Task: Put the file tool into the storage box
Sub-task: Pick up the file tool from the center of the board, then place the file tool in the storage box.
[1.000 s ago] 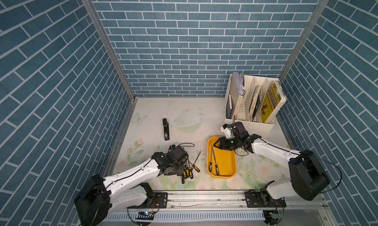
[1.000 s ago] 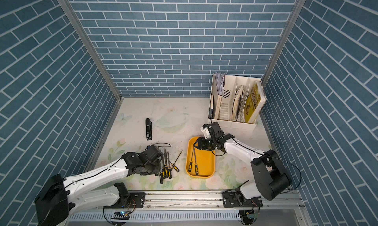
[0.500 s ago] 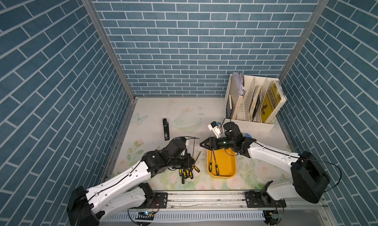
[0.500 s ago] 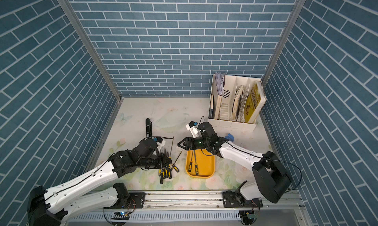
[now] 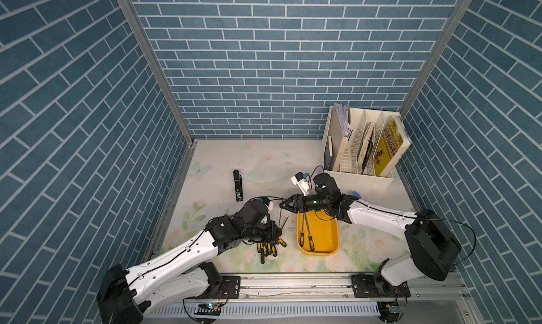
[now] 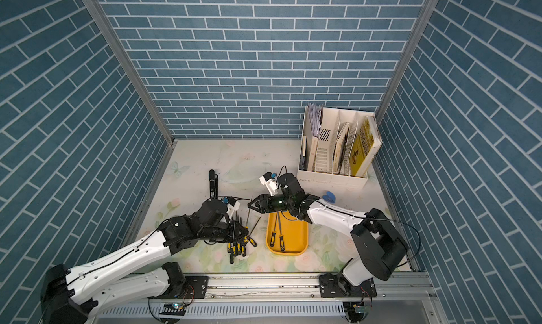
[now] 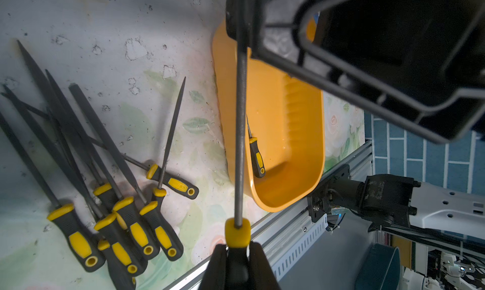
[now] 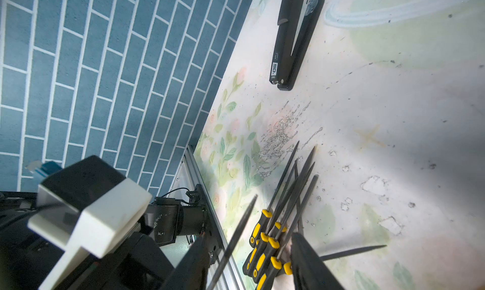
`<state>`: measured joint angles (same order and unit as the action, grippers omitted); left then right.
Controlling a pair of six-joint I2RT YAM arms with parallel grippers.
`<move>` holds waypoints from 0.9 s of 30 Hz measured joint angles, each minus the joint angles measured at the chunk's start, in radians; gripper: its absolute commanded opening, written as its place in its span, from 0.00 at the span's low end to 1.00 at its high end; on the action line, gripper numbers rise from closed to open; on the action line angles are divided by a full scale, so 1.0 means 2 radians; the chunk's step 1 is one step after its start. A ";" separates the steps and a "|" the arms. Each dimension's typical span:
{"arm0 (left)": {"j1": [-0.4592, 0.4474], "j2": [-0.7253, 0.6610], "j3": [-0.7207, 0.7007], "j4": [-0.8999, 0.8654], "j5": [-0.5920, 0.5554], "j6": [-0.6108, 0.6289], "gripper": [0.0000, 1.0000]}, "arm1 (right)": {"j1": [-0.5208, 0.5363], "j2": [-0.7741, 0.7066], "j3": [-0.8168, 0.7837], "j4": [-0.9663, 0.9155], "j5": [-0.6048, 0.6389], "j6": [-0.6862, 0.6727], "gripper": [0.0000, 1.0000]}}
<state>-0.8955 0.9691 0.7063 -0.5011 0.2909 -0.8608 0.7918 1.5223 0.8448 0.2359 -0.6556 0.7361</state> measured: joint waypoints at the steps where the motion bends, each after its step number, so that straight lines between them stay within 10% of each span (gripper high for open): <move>1: 0.000 0.001 0.000 0.001 0.000 0.000 0.00 | 0.001 0.004 0.001 0.002 0.000 0.002 0.42; 5: 0.000 0.005 0.000 0.003 0.002 -0.001 0.12 | 0.004 0.026 0.015 0.009 -0.004 0.015 0.12; 12: -0.001 0.014 0.006 -0.004 -0.005 -0.005 0.99 | 0.007 0.029 0.032 -0.014 -0.001 0.012 0.00; 27: 0.000 0.009 0.052 -0.054 -0.093 -0.006 1.00 | -0.136 -0.055 0.089 -0.303 0.103 -0.115 0.00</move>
<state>-0.8963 0.9874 0.8112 -0.6094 0.1059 -0.8738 0.5198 1.4120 1.0218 -0.3702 -0.4496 0.5053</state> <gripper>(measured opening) 0.998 0.067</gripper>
